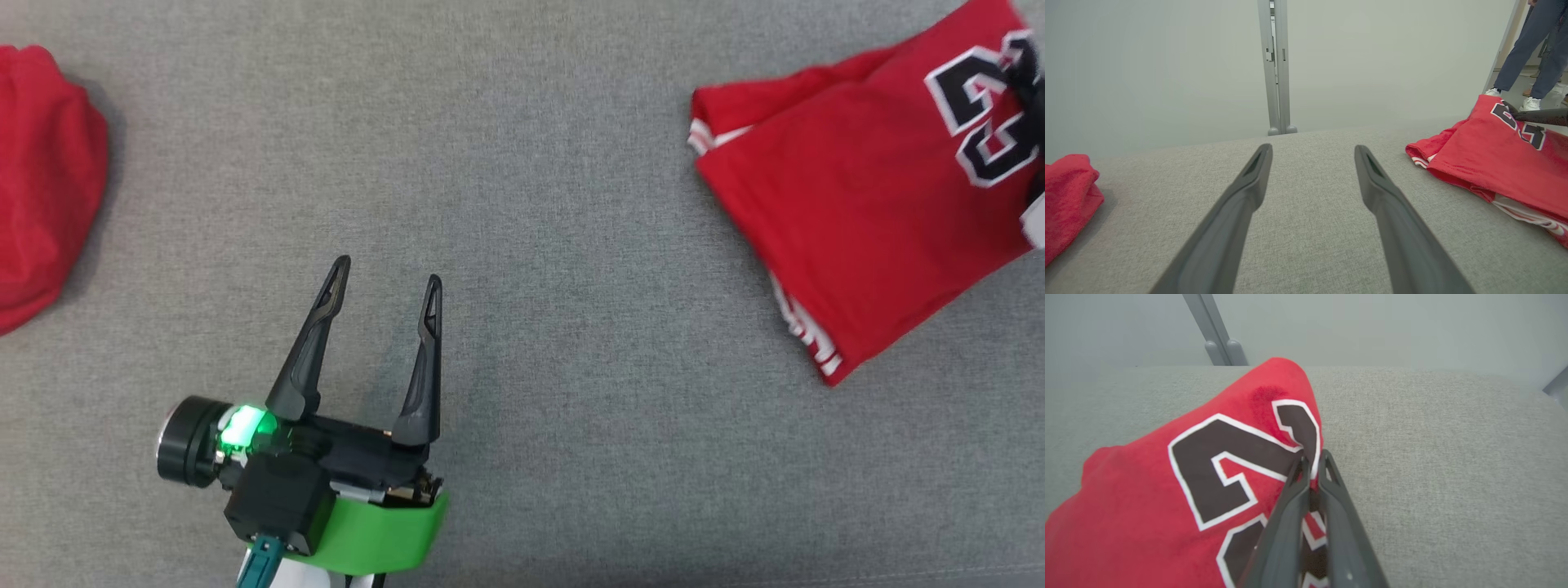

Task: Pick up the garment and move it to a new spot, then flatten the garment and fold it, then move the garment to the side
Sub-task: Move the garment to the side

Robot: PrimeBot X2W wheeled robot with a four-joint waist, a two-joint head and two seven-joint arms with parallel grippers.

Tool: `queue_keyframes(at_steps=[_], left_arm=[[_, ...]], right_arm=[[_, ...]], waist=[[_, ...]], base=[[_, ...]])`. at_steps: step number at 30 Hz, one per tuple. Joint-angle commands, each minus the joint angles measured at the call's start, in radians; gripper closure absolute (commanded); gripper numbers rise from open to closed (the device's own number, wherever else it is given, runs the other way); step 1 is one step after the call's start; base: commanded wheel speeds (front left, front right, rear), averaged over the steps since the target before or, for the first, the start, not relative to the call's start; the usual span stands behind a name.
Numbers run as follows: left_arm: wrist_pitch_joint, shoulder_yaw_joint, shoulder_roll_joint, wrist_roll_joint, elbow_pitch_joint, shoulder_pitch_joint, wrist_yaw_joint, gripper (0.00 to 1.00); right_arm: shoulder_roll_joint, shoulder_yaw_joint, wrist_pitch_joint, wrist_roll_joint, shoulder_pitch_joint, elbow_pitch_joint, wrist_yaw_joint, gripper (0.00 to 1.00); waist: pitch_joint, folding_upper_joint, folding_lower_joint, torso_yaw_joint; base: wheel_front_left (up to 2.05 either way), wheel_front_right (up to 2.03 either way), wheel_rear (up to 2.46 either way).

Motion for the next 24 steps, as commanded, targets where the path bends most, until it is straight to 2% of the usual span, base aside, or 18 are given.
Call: queue_keyframes(at_steps=[1,10,19,24], left_arm=[[0.000,-0.001,0.002,0.016,-0.010,-0.031,-0.009,0.00],[0.000,-0.017,0.024,0.053,-0.072,-0.112,-0.032,0.00],[0.000,-0.031,0.073,0.078,-0.138,-0.129,-0.016,0.00],[0.000,-0.042,0.091,0.079,-0.153,-0.133,-0.003,0.00]], right_arm=[[-0.008,-0.008,0.000,-0.008,-0.034,0.016,-0.002,1.00],[-0.106,-0.085,-0.005,-0.031,-0.201,0.150,-0.002,1.00],[-0.208,-0.171,-0.029,-0.053,-0.252,0.253,-0.002,1.00],[-0.233,-0.198,-0.050,-0.079,-0.282,0.292,-0.002,1.00]], waist=[[0.090,0.0000,-0.0001,-0.028],[0.214,0.0000,-0.0001,-0.049],[0.292,0.0000,-0.0001,-0.062],[0.314,0.0000,-0.0001,-0.063]], base=[[0.00,0.00,0.00],[0.00,0.00,0.00],[0.00,0.00,0.00],[0.00,0.00,0.00]])
